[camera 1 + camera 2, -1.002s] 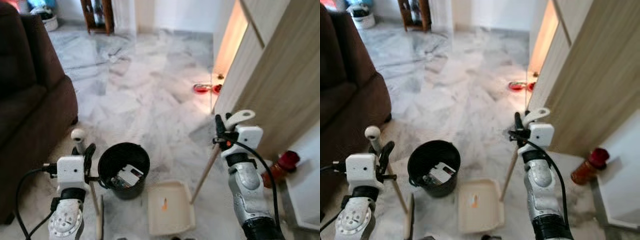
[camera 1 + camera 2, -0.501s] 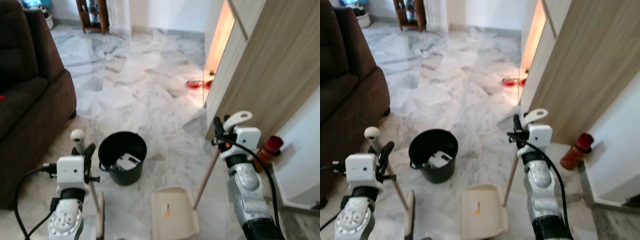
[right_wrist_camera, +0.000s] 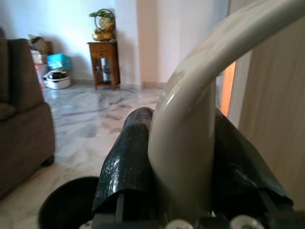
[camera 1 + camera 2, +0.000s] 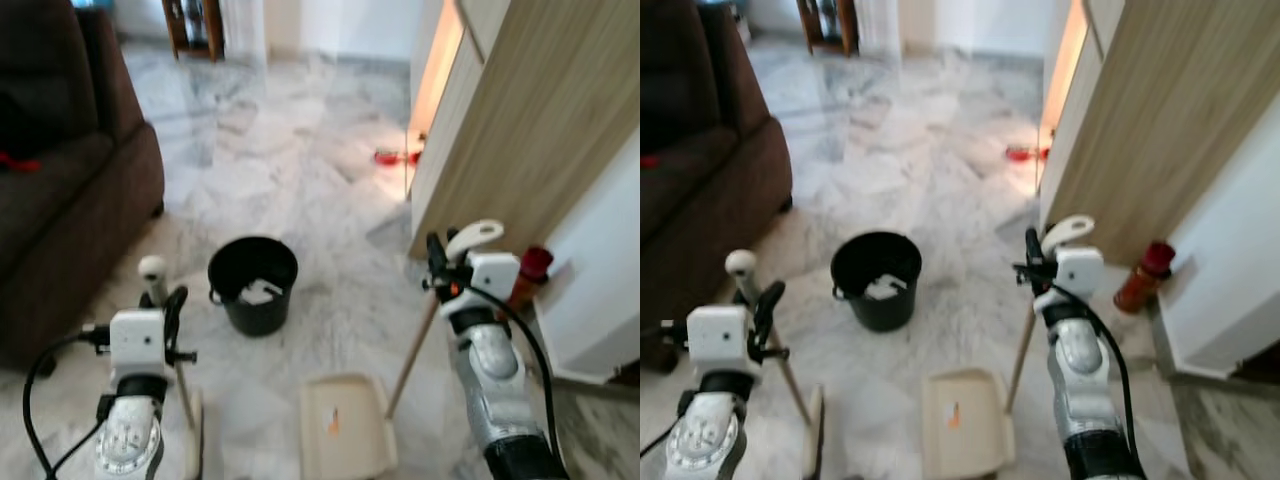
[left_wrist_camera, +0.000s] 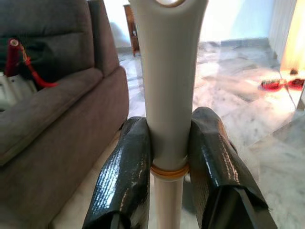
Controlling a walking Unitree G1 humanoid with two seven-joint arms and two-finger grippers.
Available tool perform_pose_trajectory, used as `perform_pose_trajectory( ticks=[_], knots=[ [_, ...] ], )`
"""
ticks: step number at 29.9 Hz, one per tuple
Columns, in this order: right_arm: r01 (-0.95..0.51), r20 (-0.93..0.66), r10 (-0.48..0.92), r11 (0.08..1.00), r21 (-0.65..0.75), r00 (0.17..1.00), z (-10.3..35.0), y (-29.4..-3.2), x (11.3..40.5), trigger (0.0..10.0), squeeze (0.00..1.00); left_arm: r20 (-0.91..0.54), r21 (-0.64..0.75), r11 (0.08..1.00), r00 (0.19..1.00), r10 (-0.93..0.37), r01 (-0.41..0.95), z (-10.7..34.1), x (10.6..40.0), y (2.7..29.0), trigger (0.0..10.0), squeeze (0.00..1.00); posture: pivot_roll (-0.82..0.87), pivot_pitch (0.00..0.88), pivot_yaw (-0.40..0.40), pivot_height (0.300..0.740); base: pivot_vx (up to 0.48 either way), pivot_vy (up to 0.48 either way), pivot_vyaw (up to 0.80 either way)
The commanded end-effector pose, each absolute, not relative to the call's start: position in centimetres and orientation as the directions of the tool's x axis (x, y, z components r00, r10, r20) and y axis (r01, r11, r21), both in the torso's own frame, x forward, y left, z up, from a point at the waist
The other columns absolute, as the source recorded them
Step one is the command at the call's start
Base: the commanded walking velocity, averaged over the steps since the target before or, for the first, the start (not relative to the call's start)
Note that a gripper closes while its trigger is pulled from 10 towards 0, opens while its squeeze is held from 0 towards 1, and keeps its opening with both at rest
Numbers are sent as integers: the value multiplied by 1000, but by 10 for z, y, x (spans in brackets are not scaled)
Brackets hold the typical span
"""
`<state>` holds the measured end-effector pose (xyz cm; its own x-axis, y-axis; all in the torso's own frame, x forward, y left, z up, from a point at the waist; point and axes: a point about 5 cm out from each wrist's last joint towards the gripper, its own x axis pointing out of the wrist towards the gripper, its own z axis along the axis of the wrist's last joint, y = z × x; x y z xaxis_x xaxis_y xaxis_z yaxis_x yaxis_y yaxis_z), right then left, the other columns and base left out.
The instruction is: Sweep floor
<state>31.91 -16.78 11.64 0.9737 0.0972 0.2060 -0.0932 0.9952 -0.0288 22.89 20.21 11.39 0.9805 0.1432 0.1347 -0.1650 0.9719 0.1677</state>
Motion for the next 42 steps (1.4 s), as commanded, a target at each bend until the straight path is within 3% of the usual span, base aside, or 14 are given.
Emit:
perform_pose_trajectory(
  ticks=[1,11,26,42],
  knots=[
    [-81,223,83,997,-20,971,121,-172,321,10000,0,174,187,968,976,134,-166,120,231,200,10000,0,29,79,-35,740,0,0,0],
    [-83,213,86,996,-24,973,119,-170,319,10000,0,179,190,967,975,134,-168,121,232,202,10000,0,24,49,-30,740,0,0,-48],
    [-79,201,84,996,-32,976,116,-170,319,10000,0,181,188,972,978,108,-142,121,234,197,10000,0,25,19,-25,740,0,0,-800],
    [-63,197,69,997,-36,978,118,-170,322,10000,0,178,182,971,976,125,-157,122,239,199,10000,0,29,67,-23,740,0,175,-350]
  ],
)
